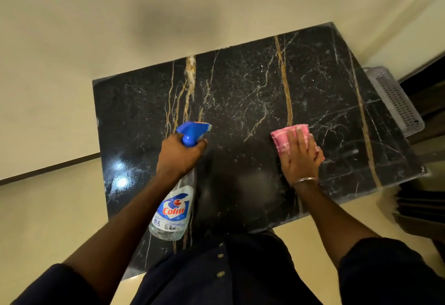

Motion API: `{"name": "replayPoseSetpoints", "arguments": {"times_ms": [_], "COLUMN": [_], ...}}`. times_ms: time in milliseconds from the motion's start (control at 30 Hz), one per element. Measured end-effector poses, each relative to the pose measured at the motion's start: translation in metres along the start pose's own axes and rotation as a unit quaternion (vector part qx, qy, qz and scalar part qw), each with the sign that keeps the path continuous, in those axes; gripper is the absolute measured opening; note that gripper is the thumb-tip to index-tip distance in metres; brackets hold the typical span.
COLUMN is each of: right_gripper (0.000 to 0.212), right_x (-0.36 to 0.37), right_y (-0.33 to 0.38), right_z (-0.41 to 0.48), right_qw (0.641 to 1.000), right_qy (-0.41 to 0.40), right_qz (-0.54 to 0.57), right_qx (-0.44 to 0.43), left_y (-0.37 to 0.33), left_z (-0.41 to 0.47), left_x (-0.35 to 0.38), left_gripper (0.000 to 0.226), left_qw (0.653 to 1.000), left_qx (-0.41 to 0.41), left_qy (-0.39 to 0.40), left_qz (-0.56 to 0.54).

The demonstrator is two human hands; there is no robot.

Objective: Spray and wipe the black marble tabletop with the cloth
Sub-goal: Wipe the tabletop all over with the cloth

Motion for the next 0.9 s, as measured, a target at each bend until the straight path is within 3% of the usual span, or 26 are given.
{"name": "replayPoseSetpoints", "arguments": {"times_ms": [67,167,300,433,600,767,900], "right_gripper": [0.068,0.068,0.068,0.070,0.066,0.067,0.067], "right_x": [-0.004,0.002,0.021,0.051,0.037,0.012,0.004], "right_y": [0.001,0.026,0.073,0.113,0.081,-0.014,0.000], "right_z": [0.000,-0.027,-0.091,-0.146,-0.129,-0.069,-0.079], "right_qw": [0.998,0.998,1.000,0.992,0.975,1.000,0.996], "right_qy": [0.005,-0.004,-0.004,0.051,0.040,0.019,0.020], "right_qz": [0.011,0.017,0.030,0.023,-0.028,-0.008,-0.018], "right_qx": [0.054,0.065,-0.008,-0.113,-0.215,0.024,0.082], "left_y": [0.001,0.003,0.004,0.007,0.006,0.010,0.013], "left_z": [-0.001,-0.004,-0.008,-0.011,-0.013,-0.018,-0.023], "left_x": [0.001,0.002,0.012,0.024,0.032,0.025,0.023], "left_gripper": [0.020,0.021,0.019,0.020,0.034,0.030,0.028], "left_qw": [1.000,1.000,1.000,1.000,0.999,0.999,0.999], "left_qx": [0.001,-0.002,0.000,-0.008,-0.013,-0.011,-0.012], "left_qy": [-0.002,0.001,0.019,0.022,0.040,0.036,0.040], "left_qz": [0.005,0.002,-0.010,-0.012,-0.002,-0.033,-0.029]}}
Point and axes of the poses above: each hand's wrist, its own z-axis towards the middle knuckle, its own x-axis out of the palm, y = z × x, the point moved 7 cm from there along z, towards the middle knuckle, and after that the axes turned 11 degrees about x, right-handed, at the moved point
